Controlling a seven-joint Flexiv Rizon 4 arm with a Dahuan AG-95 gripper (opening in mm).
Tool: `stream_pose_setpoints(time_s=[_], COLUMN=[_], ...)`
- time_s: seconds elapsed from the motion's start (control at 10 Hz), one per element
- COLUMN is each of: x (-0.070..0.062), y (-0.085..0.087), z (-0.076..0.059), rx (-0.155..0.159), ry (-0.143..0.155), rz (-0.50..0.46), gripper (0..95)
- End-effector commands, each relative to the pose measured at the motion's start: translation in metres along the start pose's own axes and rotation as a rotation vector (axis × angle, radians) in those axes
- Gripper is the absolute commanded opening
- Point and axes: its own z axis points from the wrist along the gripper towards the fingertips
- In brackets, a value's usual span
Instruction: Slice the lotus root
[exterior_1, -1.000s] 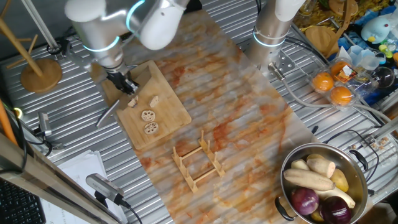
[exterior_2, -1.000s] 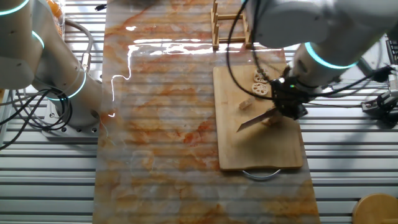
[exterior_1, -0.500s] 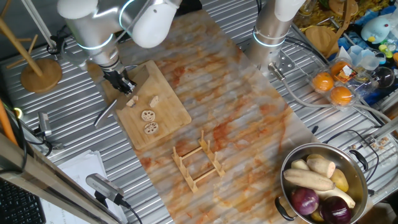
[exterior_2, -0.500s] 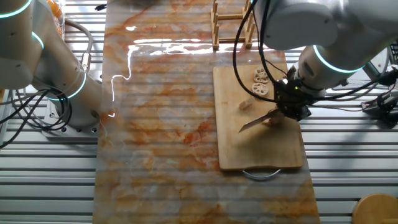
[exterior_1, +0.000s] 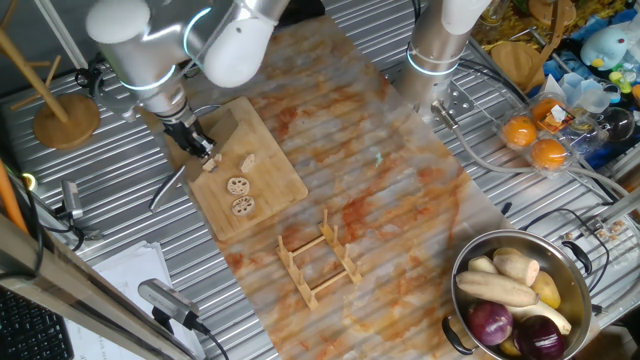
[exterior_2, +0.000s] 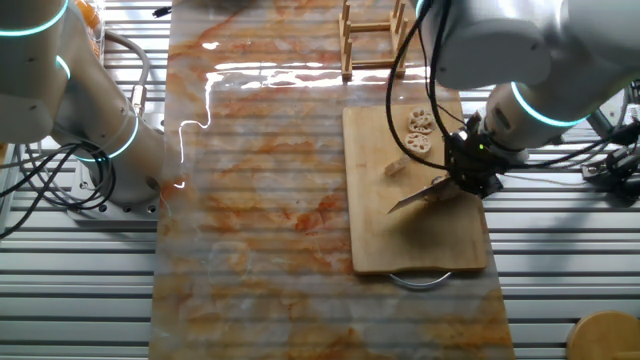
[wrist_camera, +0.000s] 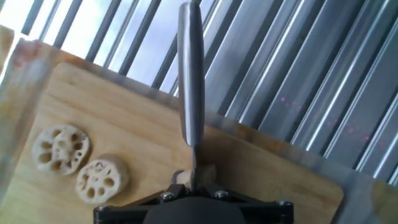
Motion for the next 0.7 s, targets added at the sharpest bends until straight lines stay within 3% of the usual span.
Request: stream_pose_setpoints(time_s=[0.1,0.3,0.4,0.7], x=[0.008,0.023,0.029,0.035], y=[0.002,0.005,0.007,0.007], z=[0.001,0.013,0.016,0.023], rx=[0.006,0.018,0.032,0.037], ry=[0.027,0.032,0.051,0.055], rz=[-0.006,-0.010,-0.023,-0.036], gripper=[0.0,0.0,0.0,0.0])
